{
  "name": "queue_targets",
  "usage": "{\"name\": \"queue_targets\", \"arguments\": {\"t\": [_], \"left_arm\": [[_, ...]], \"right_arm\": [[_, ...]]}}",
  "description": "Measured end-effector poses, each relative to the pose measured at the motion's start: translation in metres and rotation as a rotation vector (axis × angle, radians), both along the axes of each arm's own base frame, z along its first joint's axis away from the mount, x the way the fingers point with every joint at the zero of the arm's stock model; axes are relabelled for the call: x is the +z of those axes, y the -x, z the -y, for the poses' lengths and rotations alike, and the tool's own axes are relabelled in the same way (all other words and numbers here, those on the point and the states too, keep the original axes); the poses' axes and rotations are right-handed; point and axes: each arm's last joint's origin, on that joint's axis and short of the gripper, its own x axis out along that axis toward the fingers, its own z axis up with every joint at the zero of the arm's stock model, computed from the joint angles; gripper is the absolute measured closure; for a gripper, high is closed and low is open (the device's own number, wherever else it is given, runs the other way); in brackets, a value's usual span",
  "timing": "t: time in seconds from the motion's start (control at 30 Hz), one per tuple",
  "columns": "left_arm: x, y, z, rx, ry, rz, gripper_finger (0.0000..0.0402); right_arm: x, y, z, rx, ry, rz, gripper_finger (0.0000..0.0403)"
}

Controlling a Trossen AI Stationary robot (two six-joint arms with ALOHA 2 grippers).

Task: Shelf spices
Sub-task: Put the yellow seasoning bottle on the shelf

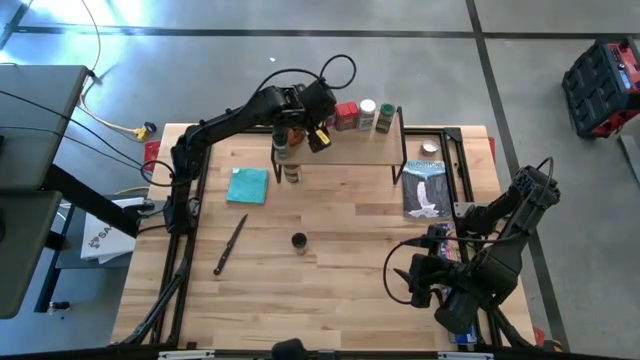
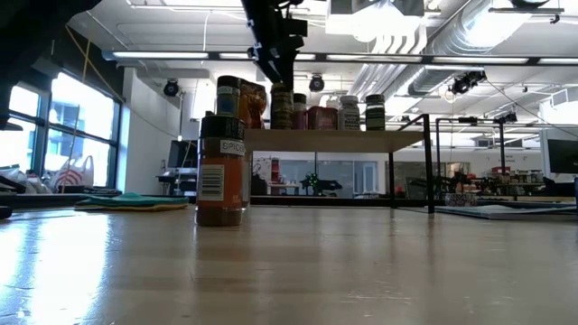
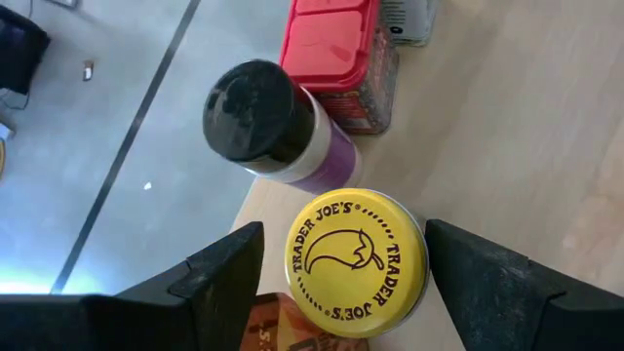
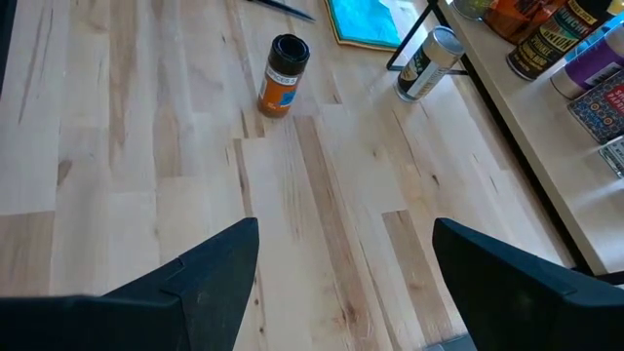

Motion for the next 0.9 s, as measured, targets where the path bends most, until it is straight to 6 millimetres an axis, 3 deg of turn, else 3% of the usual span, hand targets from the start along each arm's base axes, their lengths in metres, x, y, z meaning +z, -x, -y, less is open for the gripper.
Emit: {"name": "queue_targets", "arguments": {"t": [0.3, 0.63, 0.9], "left_arm": [[0.001, -0.005, 0.011, -0.047, -0.04, -0.028, 0.0122], [0.009, -0.01, 0.042, -0.089, -0.043, 0.007, 0.0124], [0.027, -0.001, 0.069, -0.132, -0.004, 0.068, 0.0192]], "right_arm": [[0.0, 0.0, 0.0, 0.0, 0.0, 0.0, 0.01], [0.0, 0.0, 0.0, 0.0, 0.0, 0.0, 0.01], [0.0, 0.0, 0.0, 0.0, 0.001, 0.0, 0.01]]}}
